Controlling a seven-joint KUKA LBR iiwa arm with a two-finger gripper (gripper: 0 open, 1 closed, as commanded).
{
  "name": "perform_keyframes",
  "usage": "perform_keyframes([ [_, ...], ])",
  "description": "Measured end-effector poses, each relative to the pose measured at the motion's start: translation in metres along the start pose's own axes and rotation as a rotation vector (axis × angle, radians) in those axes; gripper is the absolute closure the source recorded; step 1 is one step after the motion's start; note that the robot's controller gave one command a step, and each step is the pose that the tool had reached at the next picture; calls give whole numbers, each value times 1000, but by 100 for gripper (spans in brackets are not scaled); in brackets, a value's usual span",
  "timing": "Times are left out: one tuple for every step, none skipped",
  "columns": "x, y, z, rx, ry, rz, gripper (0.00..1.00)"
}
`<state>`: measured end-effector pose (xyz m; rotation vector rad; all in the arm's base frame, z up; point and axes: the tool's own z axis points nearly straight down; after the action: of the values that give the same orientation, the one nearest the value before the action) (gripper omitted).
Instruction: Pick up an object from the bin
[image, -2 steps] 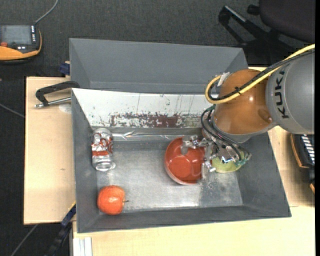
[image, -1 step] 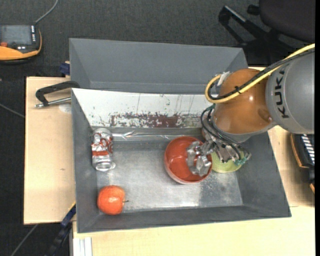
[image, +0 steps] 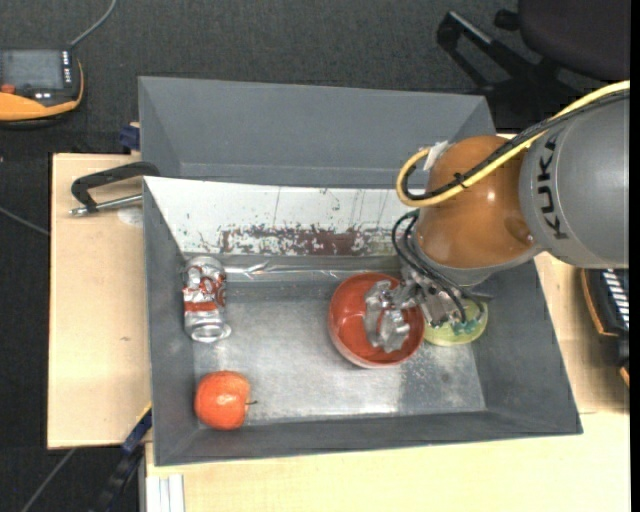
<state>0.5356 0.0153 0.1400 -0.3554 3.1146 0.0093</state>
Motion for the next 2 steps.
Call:
perform_keyframes([
  [37,-14,-57,1,-8,91,100],
  [15,18,-67,-1,-17,126,100],
])
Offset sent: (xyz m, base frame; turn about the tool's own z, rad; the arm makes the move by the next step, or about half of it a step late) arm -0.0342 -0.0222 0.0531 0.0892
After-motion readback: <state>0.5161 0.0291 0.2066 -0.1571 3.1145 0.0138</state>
